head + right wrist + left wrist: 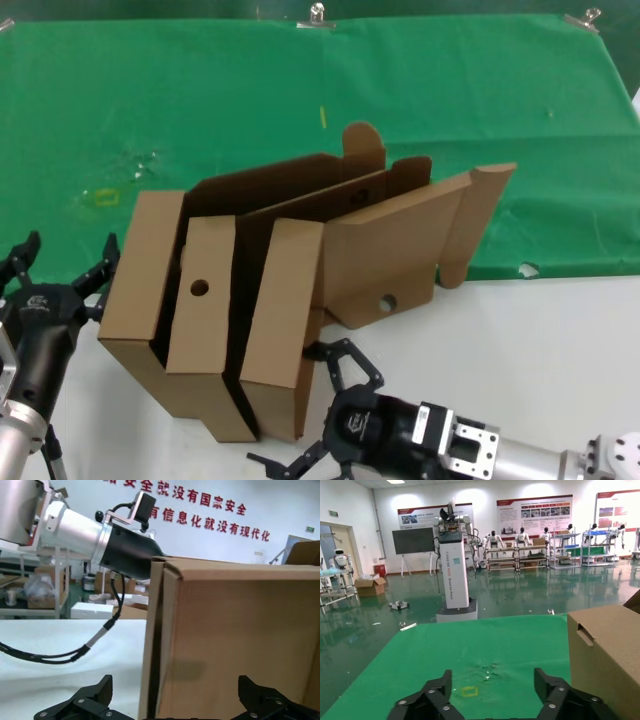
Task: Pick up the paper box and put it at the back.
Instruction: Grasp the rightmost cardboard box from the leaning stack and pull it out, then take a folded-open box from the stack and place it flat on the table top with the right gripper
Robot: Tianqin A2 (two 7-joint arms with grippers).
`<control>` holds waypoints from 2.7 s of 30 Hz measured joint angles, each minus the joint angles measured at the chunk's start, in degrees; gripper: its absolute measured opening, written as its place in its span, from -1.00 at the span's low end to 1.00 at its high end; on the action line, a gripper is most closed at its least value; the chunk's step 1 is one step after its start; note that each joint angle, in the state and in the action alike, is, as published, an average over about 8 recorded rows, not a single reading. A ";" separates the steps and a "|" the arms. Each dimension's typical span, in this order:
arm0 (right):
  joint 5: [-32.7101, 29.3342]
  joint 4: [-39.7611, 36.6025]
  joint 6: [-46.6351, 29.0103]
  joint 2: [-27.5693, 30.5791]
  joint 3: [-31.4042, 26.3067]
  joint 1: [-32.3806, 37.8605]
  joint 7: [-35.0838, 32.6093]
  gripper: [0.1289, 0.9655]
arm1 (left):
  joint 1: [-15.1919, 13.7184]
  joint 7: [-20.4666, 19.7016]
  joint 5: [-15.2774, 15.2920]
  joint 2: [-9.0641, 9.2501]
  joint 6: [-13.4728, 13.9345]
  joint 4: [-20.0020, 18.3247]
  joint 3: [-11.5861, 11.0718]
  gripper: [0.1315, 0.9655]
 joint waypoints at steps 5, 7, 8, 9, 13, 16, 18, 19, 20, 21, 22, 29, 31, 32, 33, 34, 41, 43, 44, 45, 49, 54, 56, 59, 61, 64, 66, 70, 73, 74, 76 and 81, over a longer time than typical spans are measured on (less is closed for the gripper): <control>0.50 -3.05 -2.02 -1.12 0.43 0.78 -1.95 0.81 | 0.00 0.00 0.00 0.00 0.00 0.00 0.00 0.14; 0.57 -3.60 -2.37 -1.29 0.65 0.86 -2.31 0.74 | 0.00 0.00 0.00 0.00 0.00 0.00 0.00 0.00; 0.59 -3.78 -2.50 -1.35 0.75 0.90 -2.44 0.71 | 0.00 0.00 0.00 0.00 0.00 0.00 0.00 -0.06; 0.60 -3.93 -2.61 -1.39 0.85 0.93 -2.53 0.68 | 0.00 0.00 0.00 0.00 0.00 0.00 0.00 -0.13; 0.58 -4.35 -2.91 -1.46 1.22 1.09 -2.70 0.53 | 0.00 0.00 0.00 0.00 0.00 0.00 0.00 -0.33; 0.51 -4.65 -3.05 -1.43 1.49 1.13 -2.85 0.37 | 0.00 0.00 0.00 0.00 0.00 0.00 0.00 -0.47; 0.44 -4.86 -3.10 -1.43 1.65 1.11 -3.00 0.27 | 0.00 0.00 0.00 0.00 0.00 0.00 0.00 -0.57; 0.39 -4.96 -3.11 -1.43 1.71 1.09 -3.08 0.27 | 0.00 0.00 0.00 0.00 0.00 0.00 0.00 -0.62; 0.33 -5.06 -3.10 -1.45 1.76 1.07 -3.18 0.20 | 0.00 0.00 0.00 0.00 0.00 0.00 0.00 -0.67; 0.25 -5.15 -3.08 -1.49 1.79 1.05 -3.26 0.14 | 0.00 0.00 0.00 0.00 0.00 0.00 0.00 -0.71; 0.17 -5.23 -3.05 -1.53 1.81 1.03 -3.33 0.07 | 0.00 0.00 0.00 0.00 0.00 0.00 0.00 -0.71; -0.56 -5.70 -2.53 -2.17 1.59 1.33 -3.55 -0.26 | 0.00 0.00 0.01 0.00 0.00 0.00 0.00 -0.82; -0.77 -5.86 -2.34 -2.41 1.47 1.52 -3.54 -0.26 | 0.00 0.00 0.01 0.00 0.00 0.00 0.00 -0.87; -0.87 -5.93 -2.25 -2.53 1.42 1.61 -3.53 -0.31 | 0.00 0.00 0.01 0.00 0.00 0.00 0.00 -0.90; -0.95 -5.99 -2.16 -2.65 1.37 1.69 -3.53 -0.36 | 0.00 0.00 0.01 0.00 0.00 0.00 0.00 -0.93; -1.03 -6.03 -2.08 -2.75 1.33 1.76 -3.51 -0.41 | 0.00 0.00 0.01 0.00 0.00 0.00 0.00 -0.93; -1.17 -4.64 -1.77 -2.43 1.52 1.08 -3.03 -0.69 | 0.00 -0.01 0.01 0.00 0.00 0.00 0.00 -0.97; -1.02 -3.01 -1.73 -1.70 1.87 0.19 -2.66 -0.75 | 0.00 -0.01 0.01 0.00 0.00 0.00 0.00 -0.97; -0.89 -1.81 -1.72 -1.12 2.15 -0.49 -2.42 -0.78 | 0.00 -0.02 0.01 0.00 0.00 0.00 0.00 -0.97; -0.74 -0.46 -1.74 -0.43 2.48 -1.27 -2.12 -0.81 | 0.00 -0.02 0.01 0.00 0.00 0.00 0.00 -0.97; 0.55 7.15 -2.45 4.10 4.96 -6.16 -0.41 -0.89 | 0.00 -0.04 0.01 0.00 0.00 0.00 0.00 -0.97; 4.26 17.00 -5.89 12.20 11.70 -15.22 1.80 -0.91 | 0.00 -0.04 0.01 0.00 0.00 0.00 0.00 -0.97; 6.15 19.75 -7.79 15.35 15.66 -19.14 2.39 -0.92 | 0.00 -0.03 0.02 0.00 0.00 0.00 0.00 -0.97; 8.48 22.22 -9.73 19.35 22.38 -24.26 2.96 -0.94 | 0.00 -0.03 0.02 0.00 0.00 0.00 0.00 -0.97; 9.23 22.65 -9.58 21.38 26.82 -26.54 3.24 -0.95 | 0.00 -0.03 0.02 0.00 0.00 0.00 0.00 -0.97; 8.58 21.76 -6.64 23.62 32.07 -27.63 3.71 -0.95 | 0.00 -0.03 0.02 0.00 0.00 0.00 0.00 -0.97; 6.92 20.46 -3.26 24.91 34.06 -26.89 4.11 -0.95 | 0.00 -0.02 0.02 0.00 0.00 0.00 0.00 -0.97; 1.07 16.94 4.64 27.27 33.16 -22.60 5.21 -0.95 | 0.00 -0.02 0.02 0.00 0.00 0.00 0.00 -0.97; -4.64 13.85 9.81 28.71 29.25 -17.82 6.32 -0.95 | 0.00 -0.02 0.02 0.00 0.00 0.00 0.00 -0.97; -6.73 12.78 11.21 29.05 27.55 -16.05 6.83 -0.95 | 0.00 -0.02 0.02 0.00 0.00 0.00 0.00 -0.97; -10.87 10.76 13.54 29.50 24.03 -12.55 7.95 -0.95 | 0.00 -0.02 0.02 0.00 0.00 0.00 0.00 -0.97; -21.25 6.45 17.85 29.55 15.70 -4.30 11.66 -0.95 | 0.00 -0.02 0.02 0.00 0.00 0.00 0.00 -0.97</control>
